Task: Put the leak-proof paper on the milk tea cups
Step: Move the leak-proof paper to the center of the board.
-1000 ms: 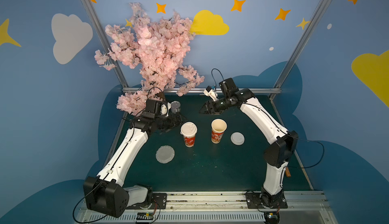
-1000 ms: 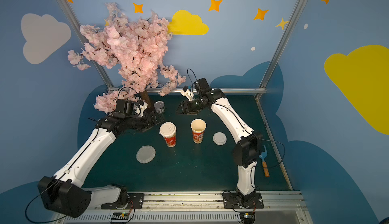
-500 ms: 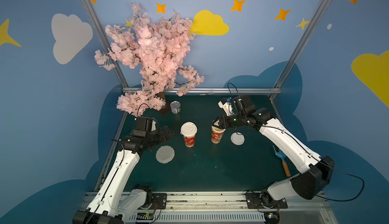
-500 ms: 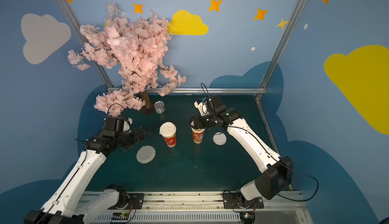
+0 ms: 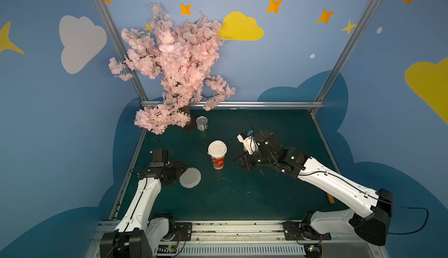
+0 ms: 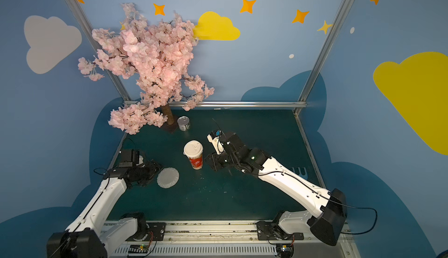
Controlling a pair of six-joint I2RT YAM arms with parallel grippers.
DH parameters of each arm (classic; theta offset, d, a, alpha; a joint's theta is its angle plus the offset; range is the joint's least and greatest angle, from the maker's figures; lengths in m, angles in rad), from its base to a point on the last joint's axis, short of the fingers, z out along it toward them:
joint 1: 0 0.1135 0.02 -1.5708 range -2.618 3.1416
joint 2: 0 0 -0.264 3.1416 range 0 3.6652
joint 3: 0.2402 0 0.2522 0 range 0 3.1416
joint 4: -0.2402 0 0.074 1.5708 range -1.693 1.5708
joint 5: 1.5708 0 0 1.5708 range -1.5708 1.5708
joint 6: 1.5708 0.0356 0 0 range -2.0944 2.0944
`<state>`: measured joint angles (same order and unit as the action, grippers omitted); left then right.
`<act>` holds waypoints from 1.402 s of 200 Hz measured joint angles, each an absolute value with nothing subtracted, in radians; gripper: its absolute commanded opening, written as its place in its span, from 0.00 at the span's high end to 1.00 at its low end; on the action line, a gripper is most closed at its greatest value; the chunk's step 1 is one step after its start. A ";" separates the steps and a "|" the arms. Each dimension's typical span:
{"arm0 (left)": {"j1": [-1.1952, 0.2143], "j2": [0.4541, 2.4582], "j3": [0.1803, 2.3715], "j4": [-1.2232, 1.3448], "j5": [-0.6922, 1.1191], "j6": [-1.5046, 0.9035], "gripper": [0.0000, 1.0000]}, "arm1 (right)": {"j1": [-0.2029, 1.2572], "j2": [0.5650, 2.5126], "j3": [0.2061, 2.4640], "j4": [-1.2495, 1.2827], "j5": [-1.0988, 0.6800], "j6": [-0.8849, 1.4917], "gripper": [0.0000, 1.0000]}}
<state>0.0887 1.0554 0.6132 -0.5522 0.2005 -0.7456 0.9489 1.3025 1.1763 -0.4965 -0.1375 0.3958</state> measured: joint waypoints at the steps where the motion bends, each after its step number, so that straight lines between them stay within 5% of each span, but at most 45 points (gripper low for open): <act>1: 0.089 1.058 0.613 -0.550 0.201 -0.746 0.23 | 0.951 1.303 1.174 -0.496 -0.138 0.397 0.61; 118: 0.121 1.445 0.677 -0.270 0.231 -0.730 0.19 | 1.095 1.272 0.968 -0.387 -0.016 0.469 0.60; 201: -0.027 1.152 0.447 -0.282 0.268 -0.823 0.21 | 1.093 1.244 0.946 -0.400 0.039 0.514 0.60; 280: -0.420 0.962 0.288 -0.160 0.258 -1.100 0.24 | 1.083 1.292 0.918 -0.382 0.028 0.580 0.60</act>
